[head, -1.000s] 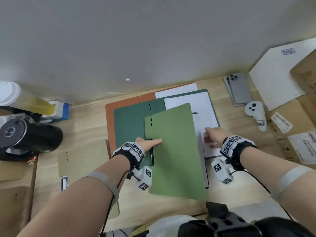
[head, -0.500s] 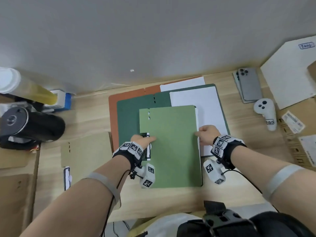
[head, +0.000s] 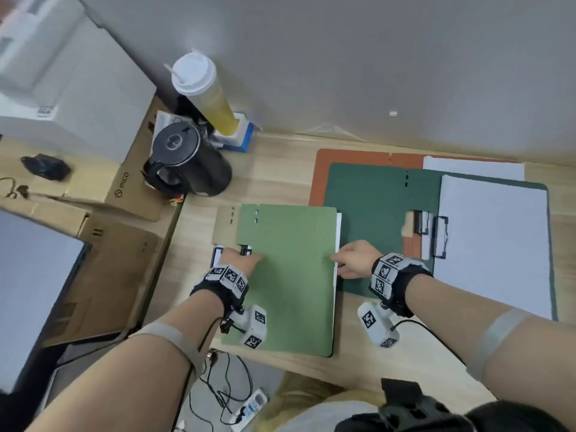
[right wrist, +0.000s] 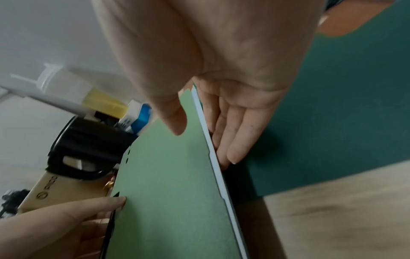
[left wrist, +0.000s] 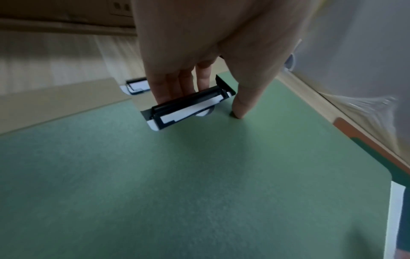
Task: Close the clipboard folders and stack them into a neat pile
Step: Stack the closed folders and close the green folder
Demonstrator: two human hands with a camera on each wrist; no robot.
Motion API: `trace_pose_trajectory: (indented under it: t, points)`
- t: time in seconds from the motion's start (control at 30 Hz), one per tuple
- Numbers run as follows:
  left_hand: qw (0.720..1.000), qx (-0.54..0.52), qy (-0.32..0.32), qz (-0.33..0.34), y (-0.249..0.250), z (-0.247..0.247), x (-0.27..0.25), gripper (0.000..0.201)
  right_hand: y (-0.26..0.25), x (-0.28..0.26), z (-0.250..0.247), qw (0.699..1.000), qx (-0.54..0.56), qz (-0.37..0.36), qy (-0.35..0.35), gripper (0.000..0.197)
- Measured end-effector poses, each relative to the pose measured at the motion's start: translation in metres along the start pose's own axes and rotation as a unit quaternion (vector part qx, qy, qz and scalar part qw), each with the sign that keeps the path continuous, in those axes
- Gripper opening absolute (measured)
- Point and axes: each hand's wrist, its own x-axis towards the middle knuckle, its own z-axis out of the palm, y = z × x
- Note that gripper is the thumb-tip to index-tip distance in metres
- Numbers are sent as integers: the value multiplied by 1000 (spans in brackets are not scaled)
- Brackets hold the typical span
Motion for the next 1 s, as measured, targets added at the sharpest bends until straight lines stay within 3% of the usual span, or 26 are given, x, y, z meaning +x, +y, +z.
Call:
trace_pose_trajectory:
  t: [0.07, 0.13, 0.23, 0.3, 0.37, 0.47, 0.53, 0.63, 0.8, 0.93, 1.0]
  points:
    - [1000, -6, 10, -16, -13, -13, 13, 35, -9, 5, 24, 1000, -13, 2, -27, 35]
    - [999, -12, 39, -32, -20, -22, 25, 50, -14, 11, 42, 999, -25, 7, -43, 34]
    - [996, 18, 66, -60, -35, -22, 53, 56, -21, 14, 58, 998, -43, -10, -45, 16]
    - [993, 36, 87, -66, -39, -21, 67, 53, -23, 15, 58, 998, -48, -32, -27, 7]
    - [990, 42, 119, -58, -20, -31, 46, 51, -25, 15, 49, 998, -45, -37, 4, 5]
    - [991, 42, 129, -6, 11, -34, 22, 52, -21, 10, 21, 997, -27, -32, 67, 16]
    - [992, 0, 114, 46, 32, -26, 15, 46, -13, 5, -4, 993, -13, -23, 118, 13]
    - [992, -67, 17, 103, 62, -3, 4, 34, 4, 0, -46, 982, -1, -13, 187, 11]
    - [980, -10, -142, 142, 97, 63, -20, 38, 46, -2, -99, 969, 1, 7, 249, 38]
    - [977, -2, -153, 145, 104, 96, -44, 22, 48, -25, -103, 969, 39, 8, 244, 35]
    - [980, -17, -149, 129, 107, 107, -50, 38, 52, -25, -106, 972, 62, 3, 228, 39]
